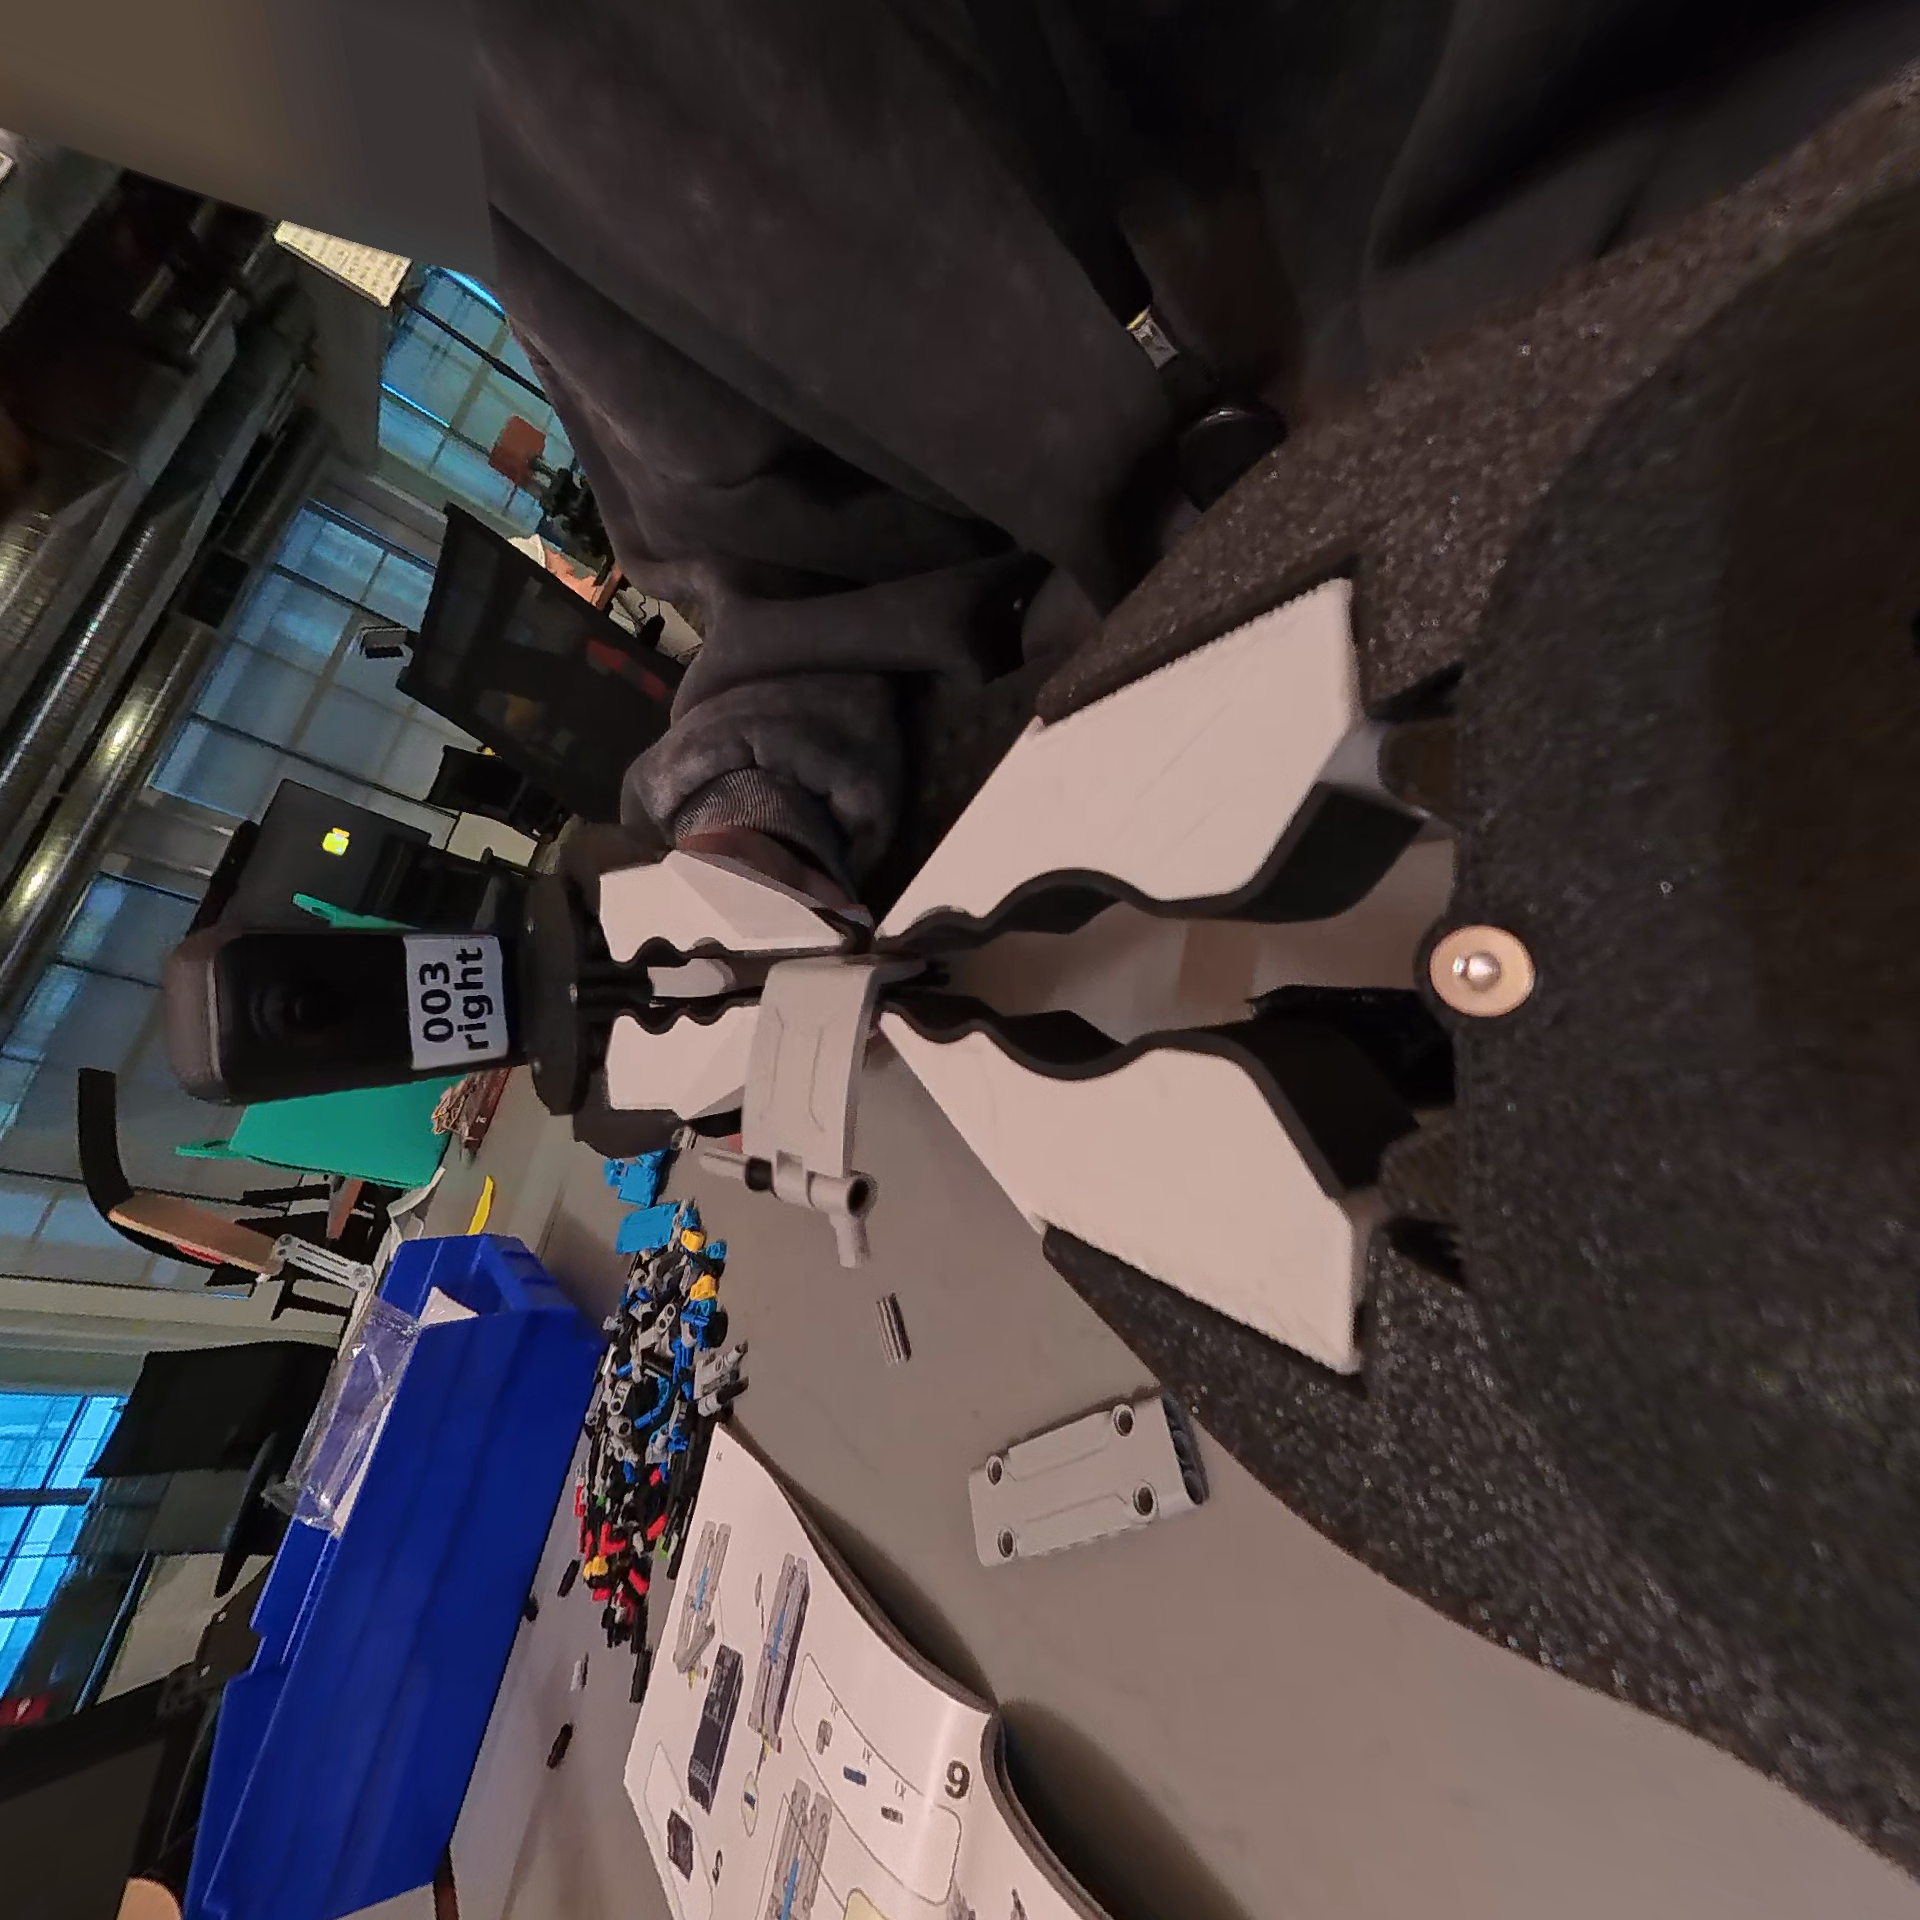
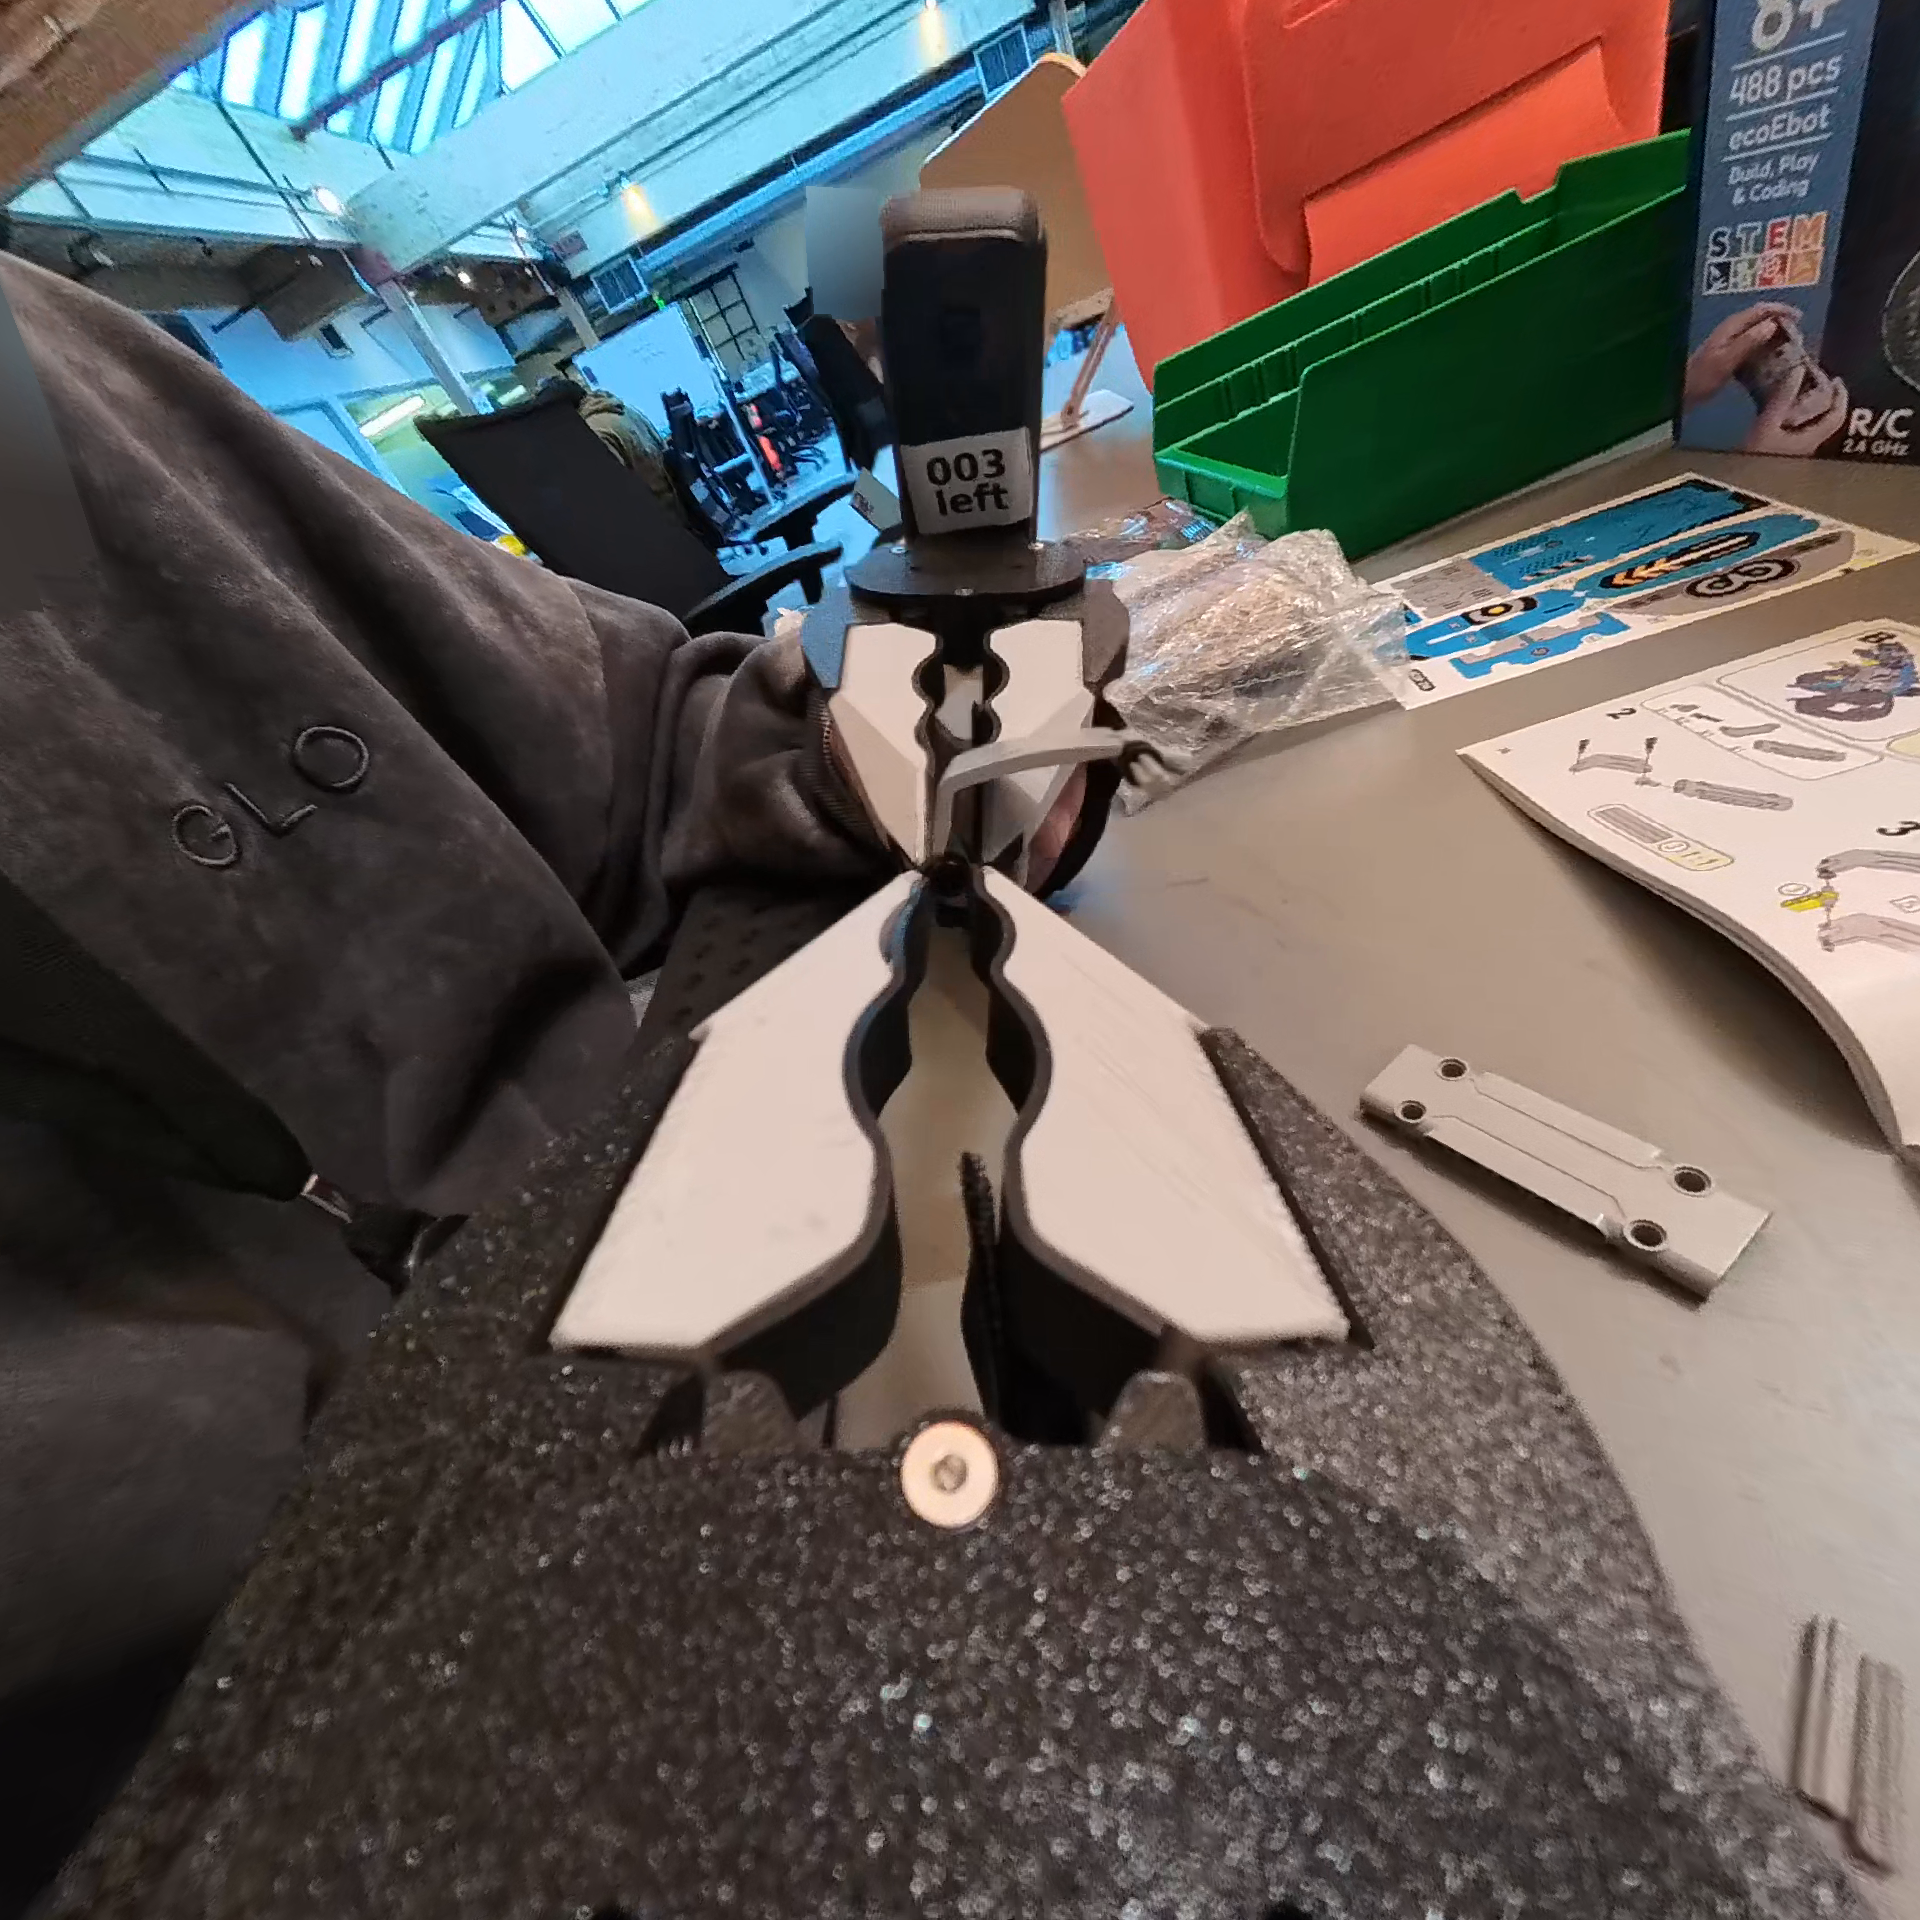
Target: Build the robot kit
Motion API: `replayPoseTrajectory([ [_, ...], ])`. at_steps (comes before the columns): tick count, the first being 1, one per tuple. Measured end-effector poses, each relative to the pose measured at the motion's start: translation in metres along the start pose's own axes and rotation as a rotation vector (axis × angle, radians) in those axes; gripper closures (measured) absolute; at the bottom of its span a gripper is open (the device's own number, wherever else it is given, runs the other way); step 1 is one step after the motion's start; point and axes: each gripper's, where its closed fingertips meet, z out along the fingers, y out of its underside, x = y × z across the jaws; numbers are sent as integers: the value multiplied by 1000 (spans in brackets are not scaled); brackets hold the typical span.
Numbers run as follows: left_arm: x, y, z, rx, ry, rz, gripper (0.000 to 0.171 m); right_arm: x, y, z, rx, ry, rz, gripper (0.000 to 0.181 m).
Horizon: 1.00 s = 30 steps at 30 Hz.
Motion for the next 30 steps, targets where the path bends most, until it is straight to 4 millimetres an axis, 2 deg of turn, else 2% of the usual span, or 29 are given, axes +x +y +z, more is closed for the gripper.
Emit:
replayPoseTrajectory([
  [5,-4,5,1,-35,-50,80,165,-2,-13,-6,85,-71,113,164],
  [8,-4,8,4,-51,-54,98,165,0,-5,2,35,-55,103,162],
  [9,-4,9,5,-59,-51,99,165,-3,-4,4,26,-57,94,165],
  [10,-3,10,5,-63,-48,99,165,-2,-3,5,16,-37,66,178],
  [13,-9,9,4,-55,-68,69,164,3,-4,3,13,21,10,178],
  [16,-17,2,-1,-1,-54,-57,148,9,-2,2,-24,119,-131,179],
  [19,-17,-10,-7,95,35,-224,147,7,0,4,-44,154,-213,179],
  [20,-17,-12,-8,110,55,-263,149,6,1,6,-51,156,-228,179],
  [22,-14,-13,-9,125,103,-298,165,8,1,8,-55,175,-237,178],
  [24,-13,-18,-11,150,120,-325,171,14,-3,6,-31,217,-220,175],
  [26,-19,-26,-18,207,123,-402,171,23,-9,-2,3,265,-202,170],
  [28,-35,-33,-30,290,117,-559,171,44,-16,-21,43,381,-164,169],
  [30,-53,-31,-39,353,110,-741,171,67,-18,-42,56,492,-117,164],
])
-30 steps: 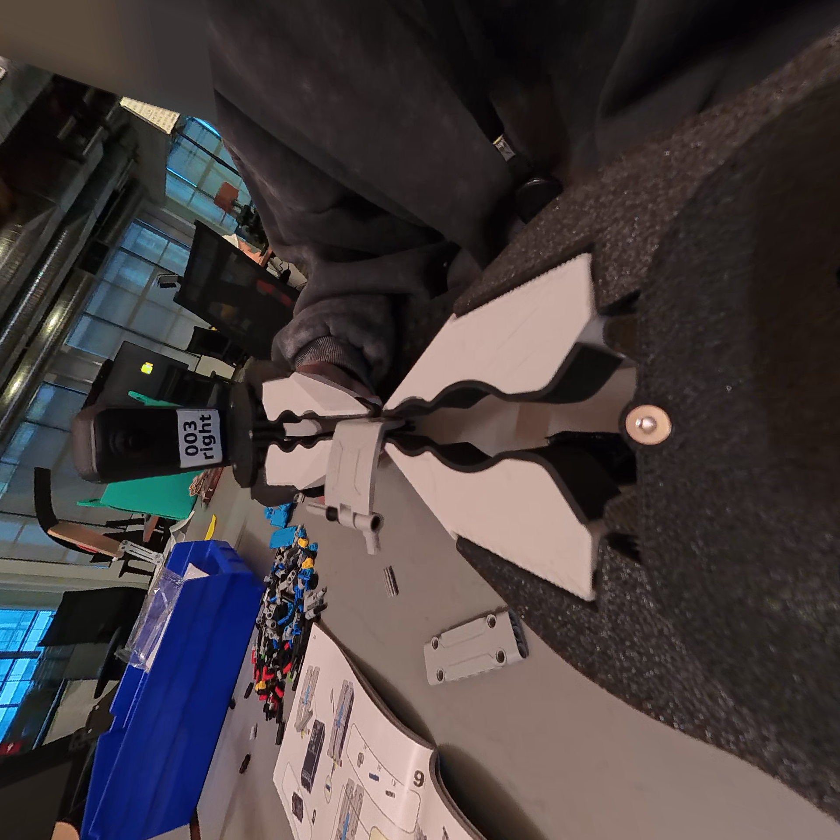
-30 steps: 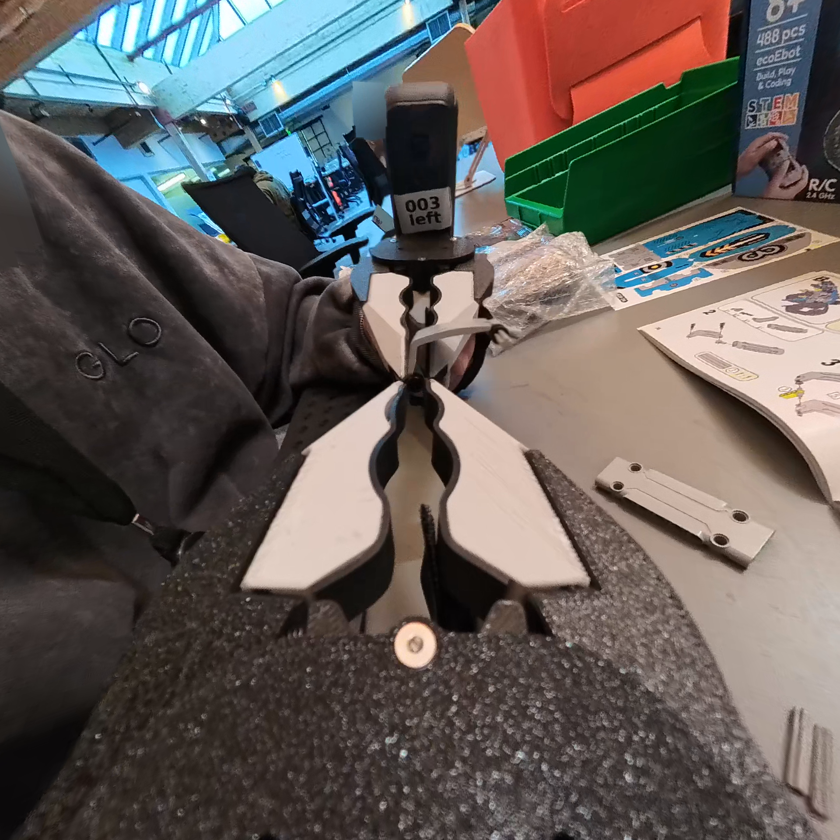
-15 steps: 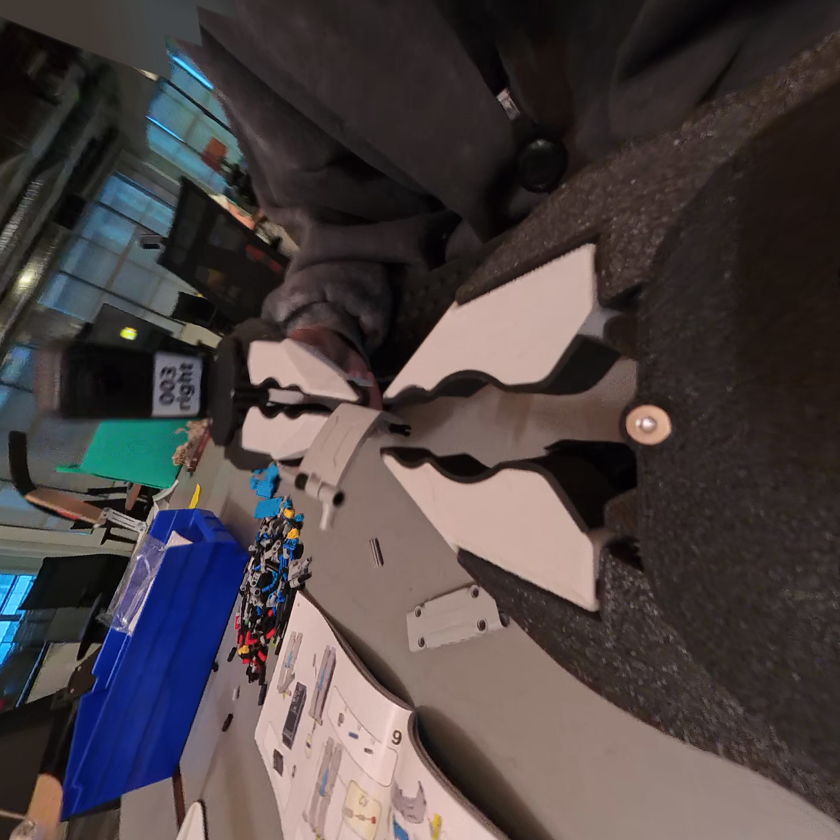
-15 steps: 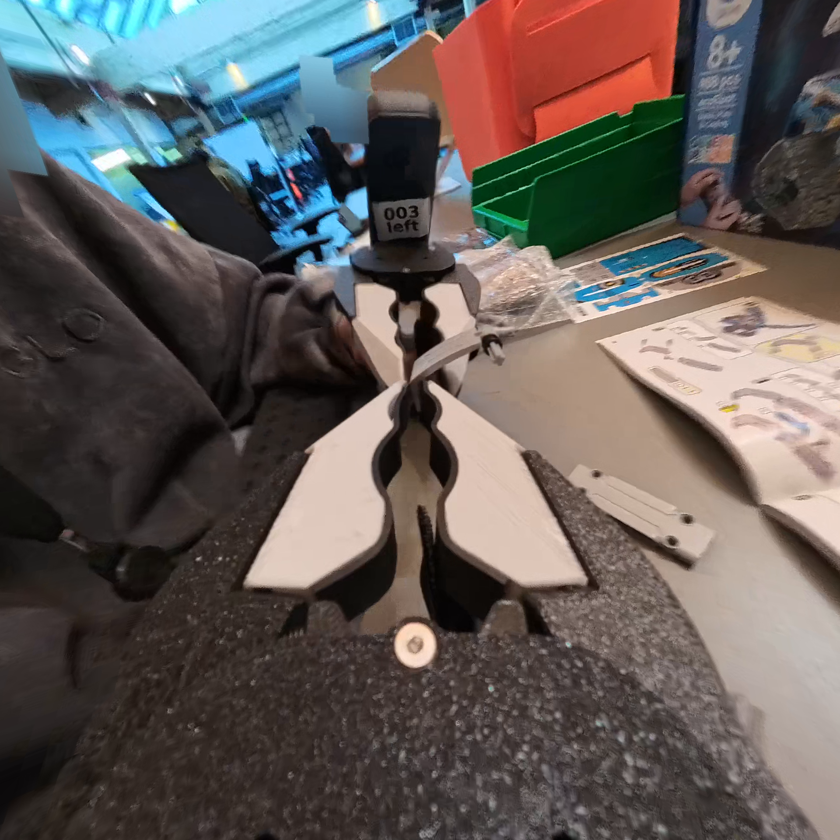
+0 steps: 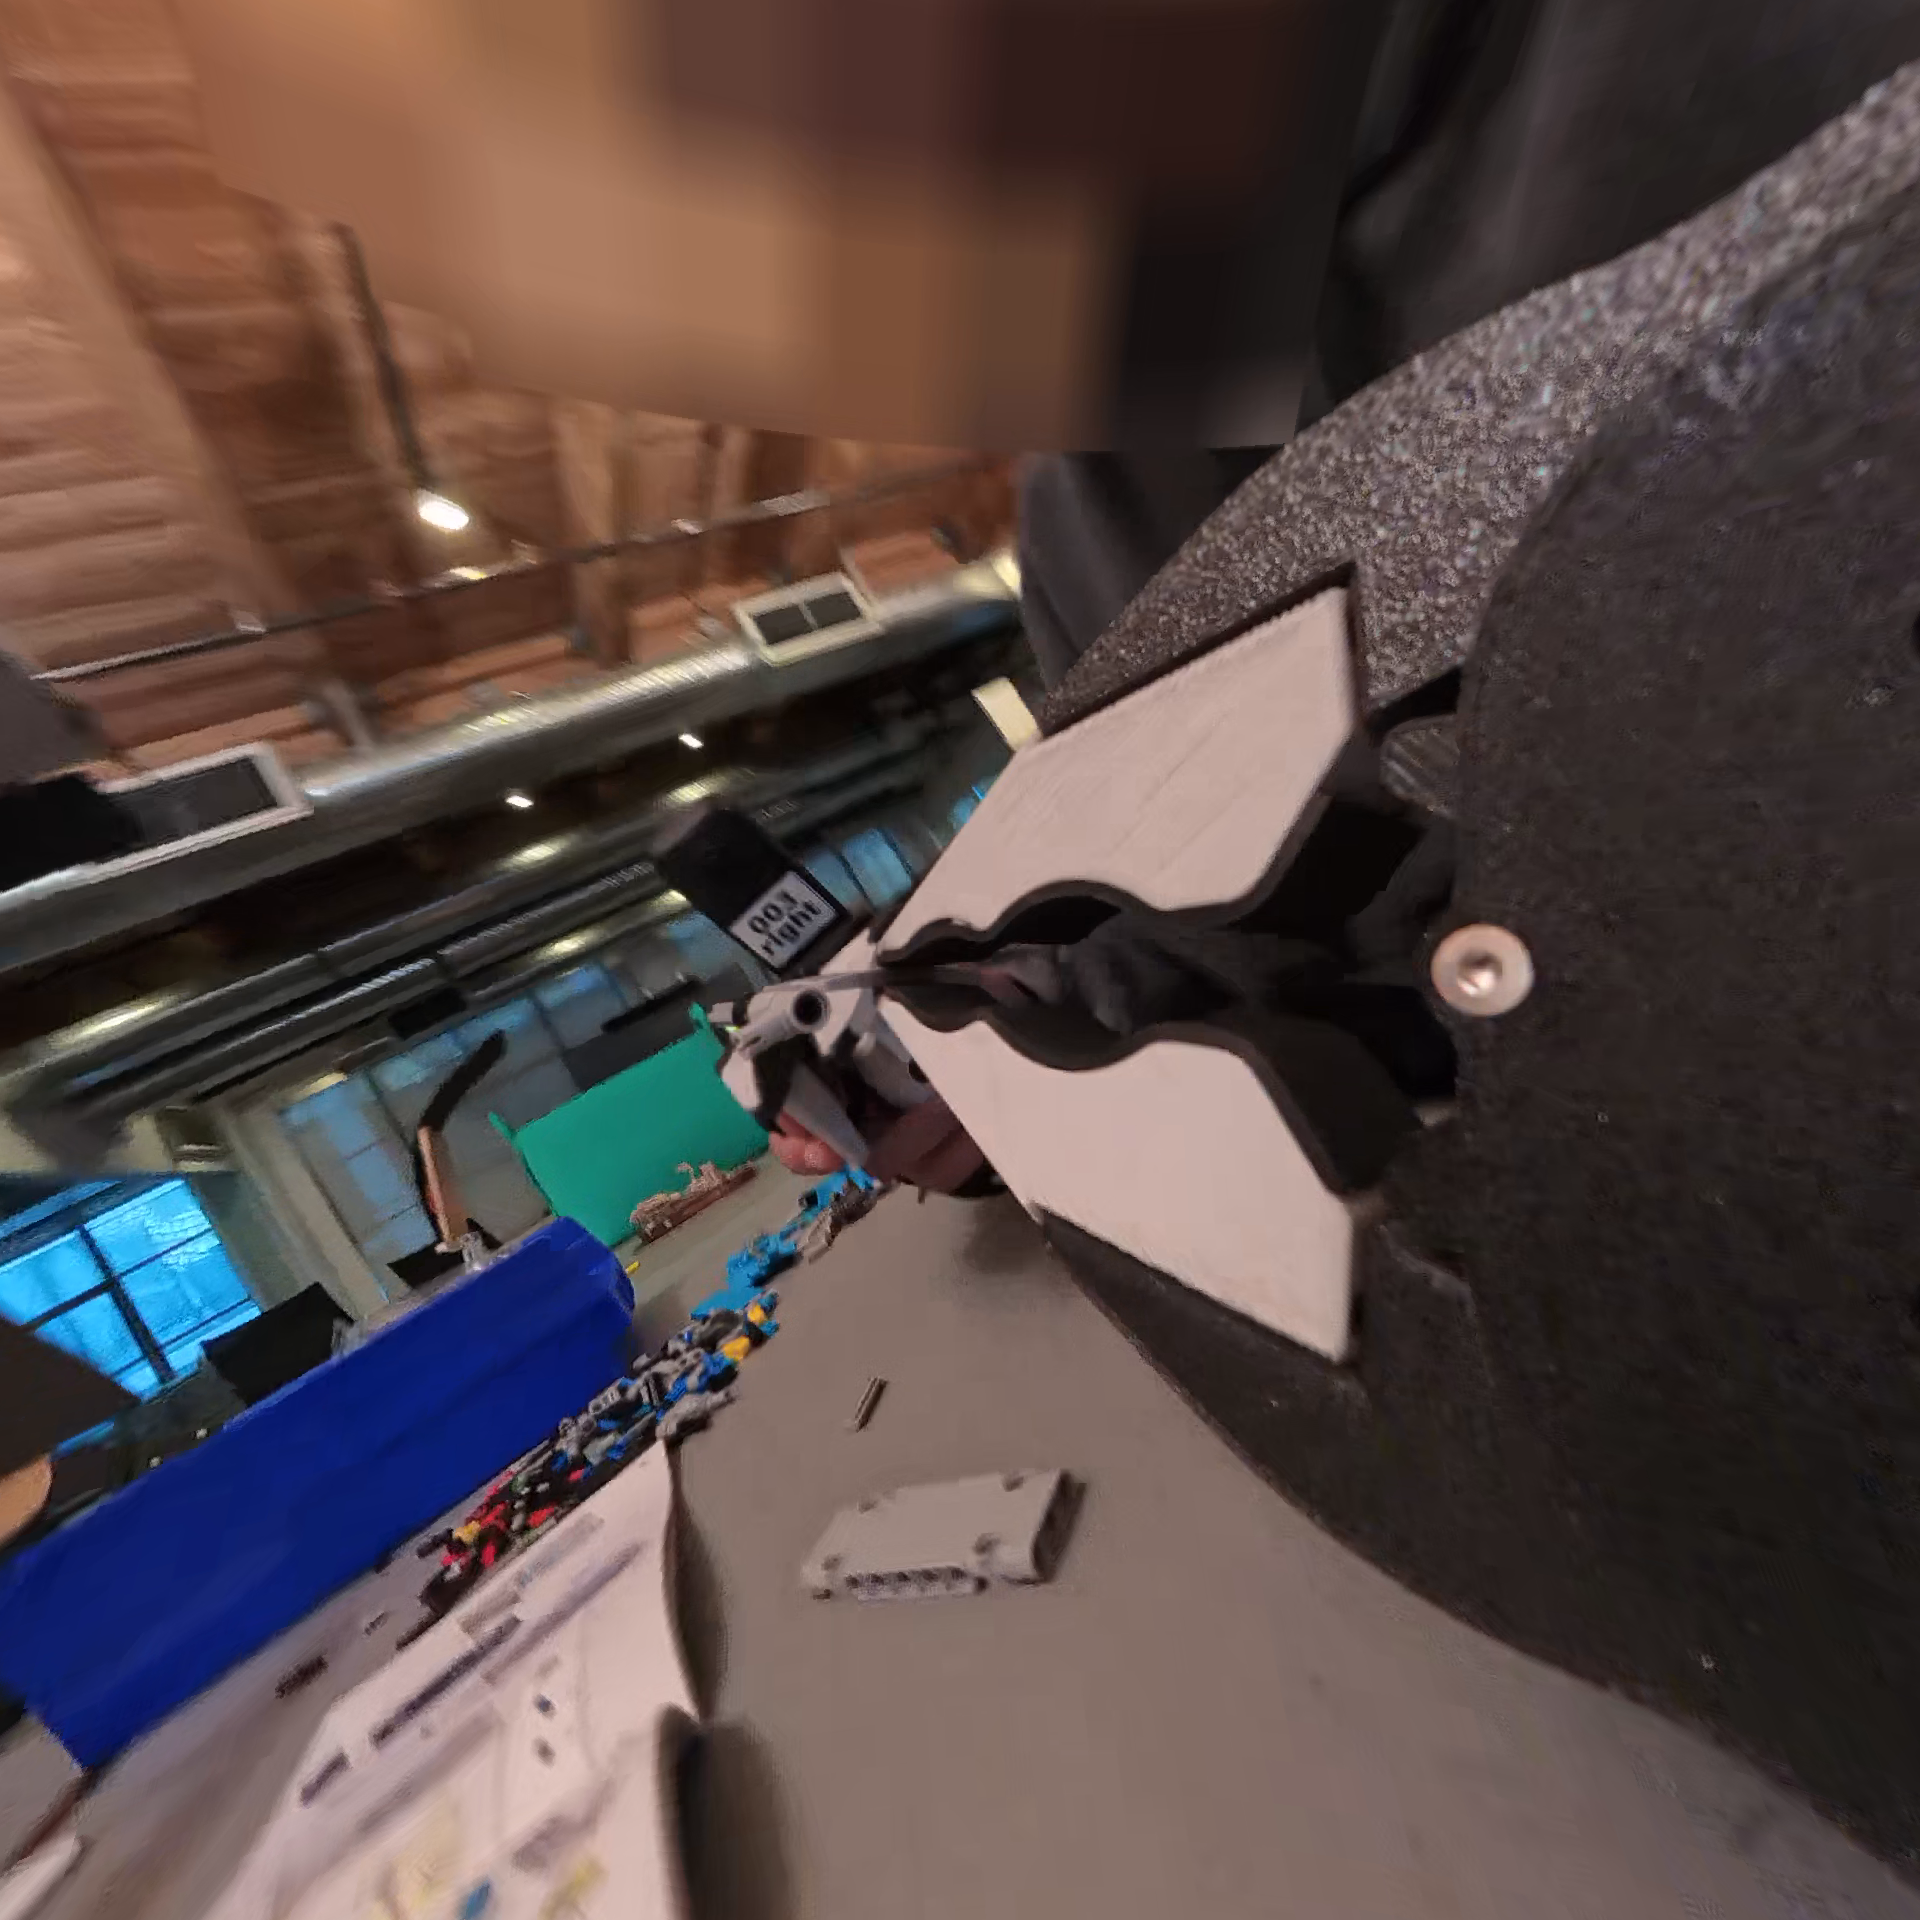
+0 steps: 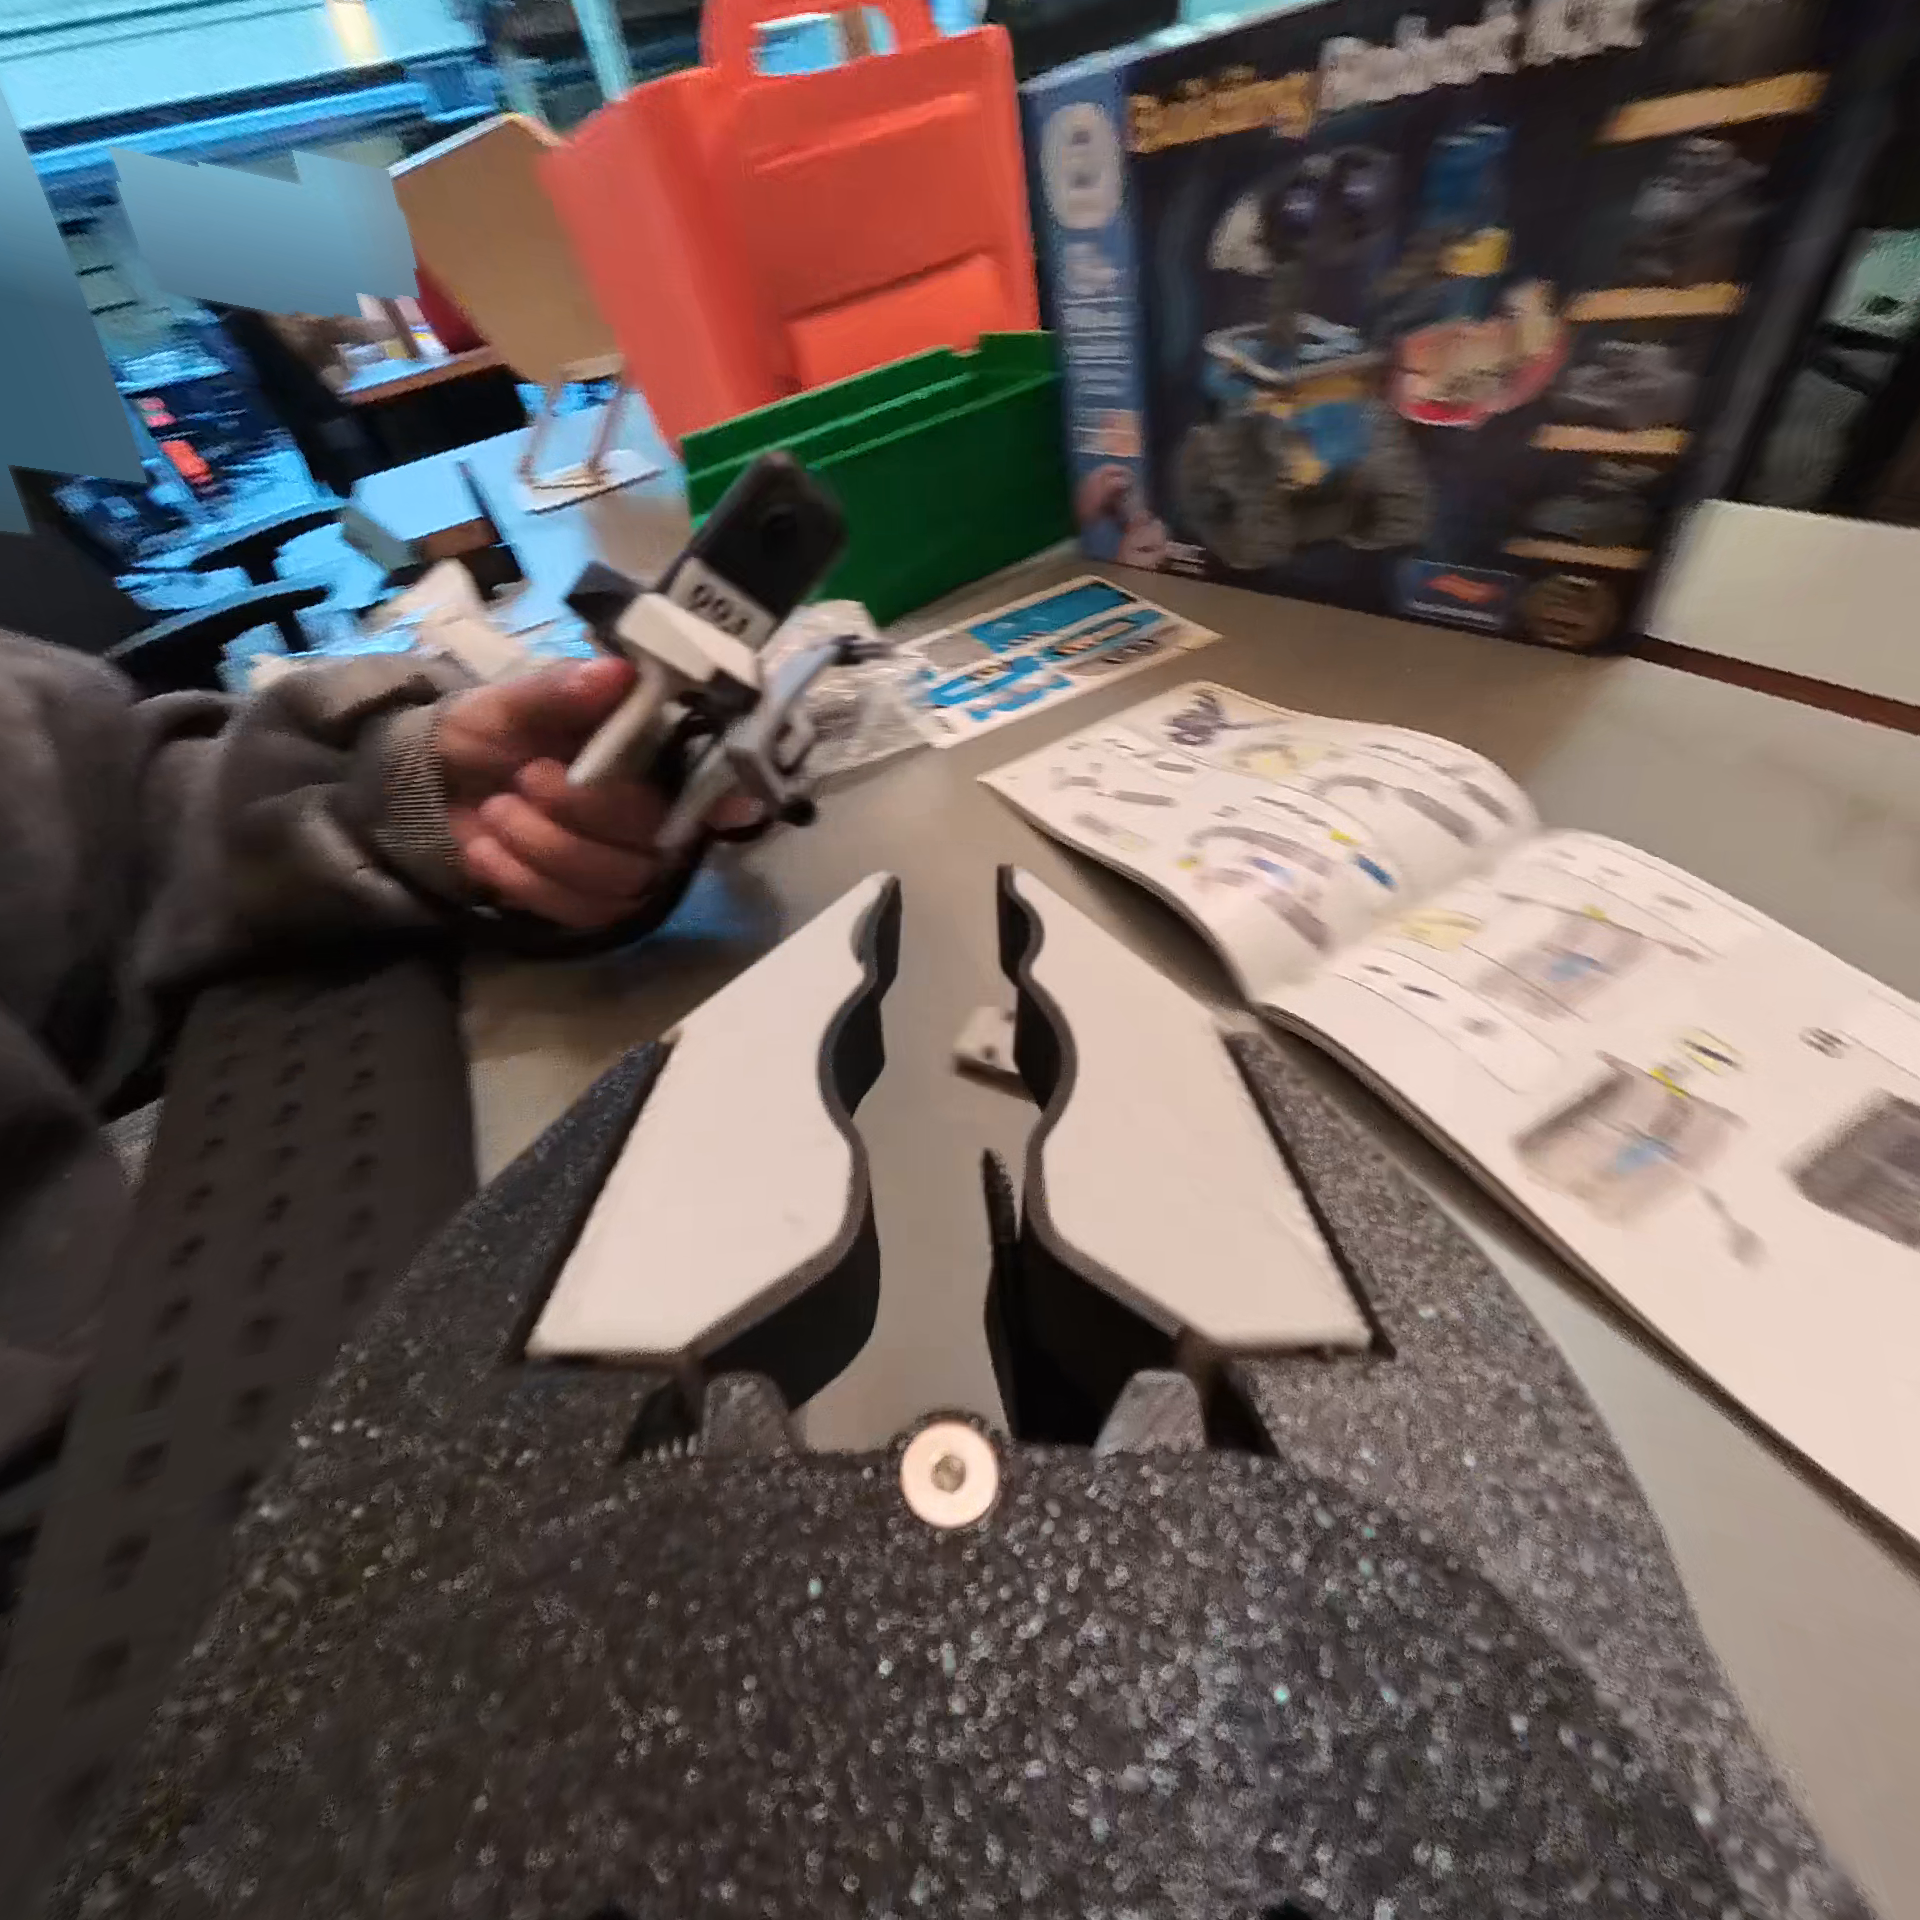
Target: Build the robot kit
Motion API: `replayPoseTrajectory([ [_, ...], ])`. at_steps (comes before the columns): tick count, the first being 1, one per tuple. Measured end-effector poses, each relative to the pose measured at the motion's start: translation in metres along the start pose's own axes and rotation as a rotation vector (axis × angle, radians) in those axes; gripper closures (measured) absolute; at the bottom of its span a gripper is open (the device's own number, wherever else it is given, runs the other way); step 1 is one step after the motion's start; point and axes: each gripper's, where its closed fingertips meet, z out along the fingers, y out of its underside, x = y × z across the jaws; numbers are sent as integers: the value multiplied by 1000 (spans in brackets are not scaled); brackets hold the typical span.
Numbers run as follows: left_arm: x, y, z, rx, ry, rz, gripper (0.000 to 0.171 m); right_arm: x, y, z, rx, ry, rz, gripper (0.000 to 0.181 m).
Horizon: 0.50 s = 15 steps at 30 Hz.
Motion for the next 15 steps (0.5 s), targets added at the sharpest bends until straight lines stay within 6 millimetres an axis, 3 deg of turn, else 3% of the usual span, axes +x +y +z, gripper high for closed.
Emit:
replayPoseTrajectory([
  [2,-9,-3,-5,29,0,-113,171,20,0,-8,-10,68,24,163],
  [10,-12,9,-1,-82,-37,-36,171,57,-2,8,-424,42,-30,154],
  [15,-13,19,1,-147,-77,60,171,76,-2,47,-175,98,9,155],
])
